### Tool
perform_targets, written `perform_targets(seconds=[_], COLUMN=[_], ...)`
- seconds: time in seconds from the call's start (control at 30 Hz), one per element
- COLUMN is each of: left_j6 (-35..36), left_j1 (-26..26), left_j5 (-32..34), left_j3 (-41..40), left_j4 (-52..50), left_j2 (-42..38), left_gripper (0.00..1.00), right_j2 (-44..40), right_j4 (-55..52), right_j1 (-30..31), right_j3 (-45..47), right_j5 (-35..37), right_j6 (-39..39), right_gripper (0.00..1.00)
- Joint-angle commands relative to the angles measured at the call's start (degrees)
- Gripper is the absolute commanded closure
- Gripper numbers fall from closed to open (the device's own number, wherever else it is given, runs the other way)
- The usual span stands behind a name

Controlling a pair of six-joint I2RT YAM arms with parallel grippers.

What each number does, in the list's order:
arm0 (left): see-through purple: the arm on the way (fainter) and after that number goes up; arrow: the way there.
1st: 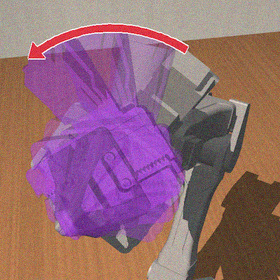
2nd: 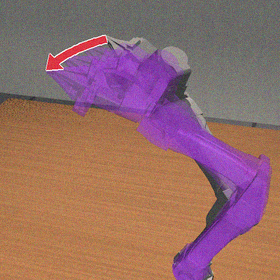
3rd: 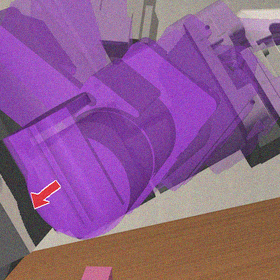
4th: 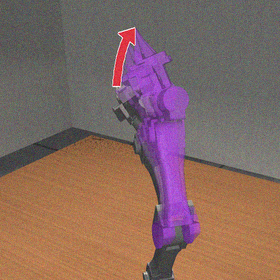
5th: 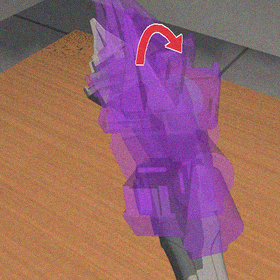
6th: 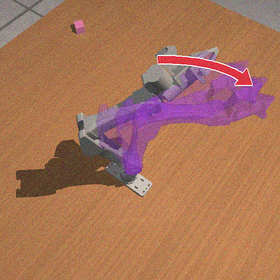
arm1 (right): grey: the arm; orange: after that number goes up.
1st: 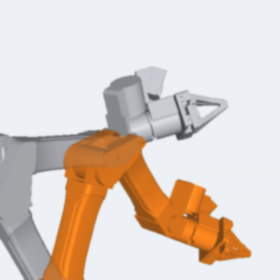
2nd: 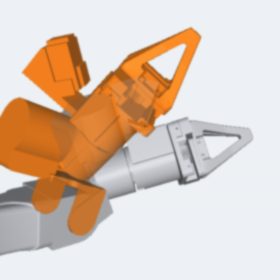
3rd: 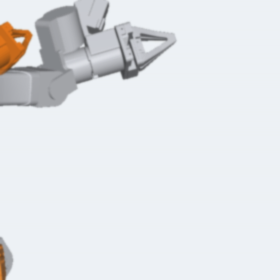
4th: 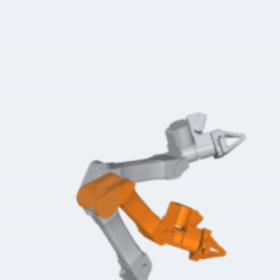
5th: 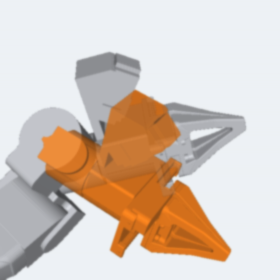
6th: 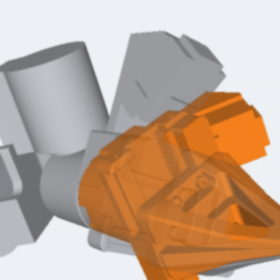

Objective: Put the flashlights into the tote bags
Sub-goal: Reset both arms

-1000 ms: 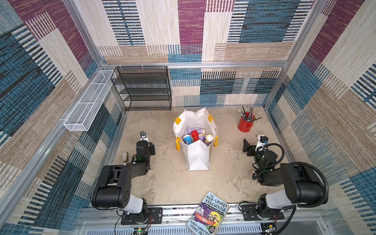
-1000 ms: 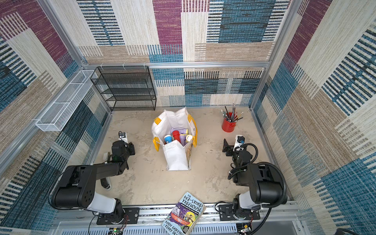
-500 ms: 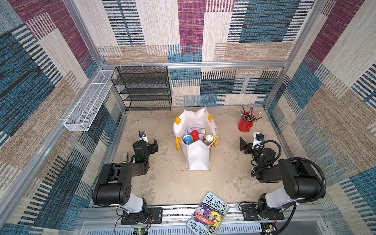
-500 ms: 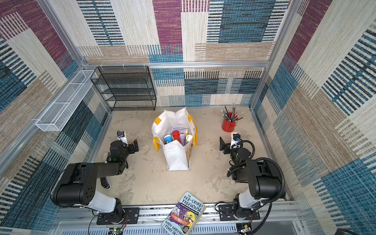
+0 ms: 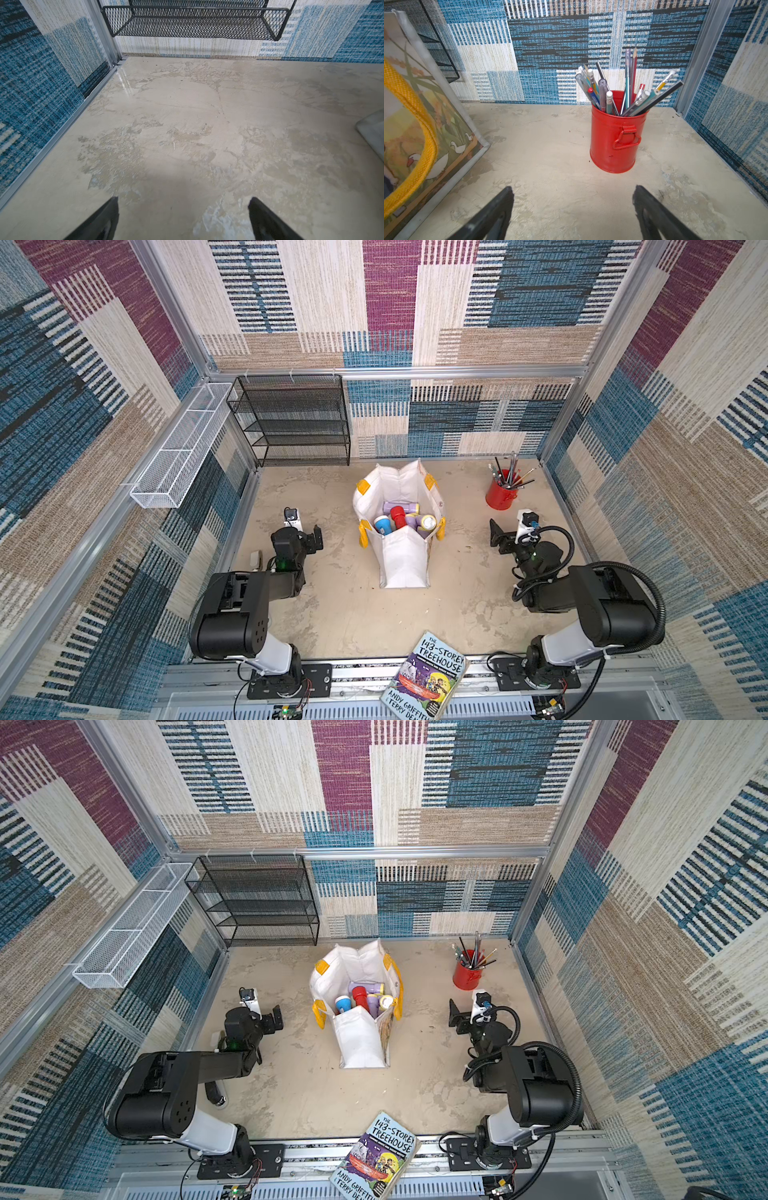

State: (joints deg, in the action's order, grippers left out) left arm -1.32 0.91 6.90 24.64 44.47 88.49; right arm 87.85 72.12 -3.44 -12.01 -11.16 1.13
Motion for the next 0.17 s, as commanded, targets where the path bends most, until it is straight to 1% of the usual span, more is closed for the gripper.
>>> perform_targets(seconds=[0.0,0.13], left_j6=[0.0,0.2], left_j1=[0.4,0.4], left_j5=[-1.9,-1.9], left_j3=[0.1,-0.3], left_j4=[2.3,2.4], left_j2=[0.0,-0.3], left_gripper=[0.01,0.0], right_j2=[0.1,0.0], right_j4=[0.8,0.8], right_j1=[0.1,0.2], right_j3=[-0.3,-0.3], right_j5=[0.9,1.3], right_j6=[0.4,0.4], right_gripper=[0.09,0.09])
